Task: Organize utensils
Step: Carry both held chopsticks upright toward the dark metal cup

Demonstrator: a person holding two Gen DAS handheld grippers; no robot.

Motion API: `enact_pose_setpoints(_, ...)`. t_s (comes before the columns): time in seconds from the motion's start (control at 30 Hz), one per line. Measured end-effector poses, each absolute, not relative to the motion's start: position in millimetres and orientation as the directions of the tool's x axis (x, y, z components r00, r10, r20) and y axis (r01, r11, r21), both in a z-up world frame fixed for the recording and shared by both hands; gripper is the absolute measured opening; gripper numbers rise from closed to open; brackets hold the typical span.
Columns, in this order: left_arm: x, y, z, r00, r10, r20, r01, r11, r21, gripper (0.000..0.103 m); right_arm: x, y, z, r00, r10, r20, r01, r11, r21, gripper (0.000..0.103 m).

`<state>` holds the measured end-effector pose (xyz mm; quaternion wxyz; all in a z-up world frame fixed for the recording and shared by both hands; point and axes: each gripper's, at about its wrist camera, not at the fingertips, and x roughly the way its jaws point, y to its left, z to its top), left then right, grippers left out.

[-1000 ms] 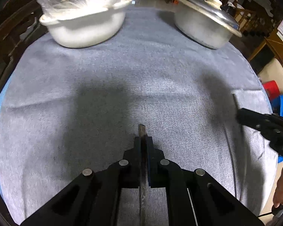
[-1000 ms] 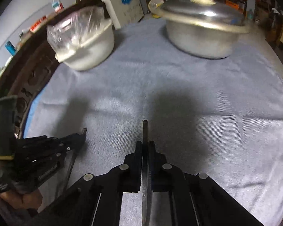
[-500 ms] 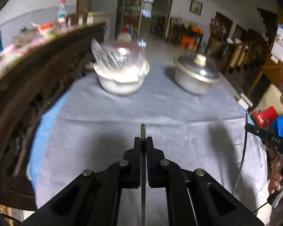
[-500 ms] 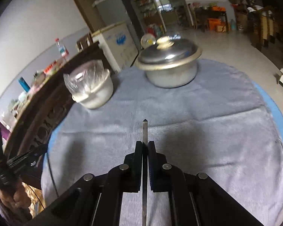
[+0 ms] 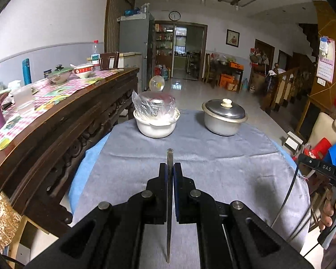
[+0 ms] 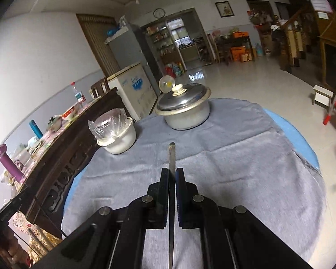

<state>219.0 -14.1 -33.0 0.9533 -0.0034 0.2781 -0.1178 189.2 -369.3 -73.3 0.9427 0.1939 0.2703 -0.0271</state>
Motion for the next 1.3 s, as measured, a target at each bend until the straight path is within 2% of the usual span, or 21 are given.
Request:
enact_pose_setpoints(0.57,157.7,-14.8,-8.7,0.862,-0.23,-0.452,0.224,0.972,-0.067,0.005,101.9,-351.3,-44.1,0.901,-0.008,-0.433,0.163,0.933,0.322,0.007)
enact_pose_setpoints(1.0,138.1,-23.6,-3.0,0.865,-0.237,-0.442,0.231,0.97,-0.068,0.005,64.0,-317.5,-17.9,0.93,0.008,-0.367,0.098,0.958,0.269,0.007)
enact_pose_setpoints(1.3,130.0,-28.2,-2.8,0.86,-0.238,-0.451,0.232,0.97,-0.07,0.005,45.8,-308.9,-15.7,0.94,0.028,-0.34,0.077,0.954,0.29,0.007)
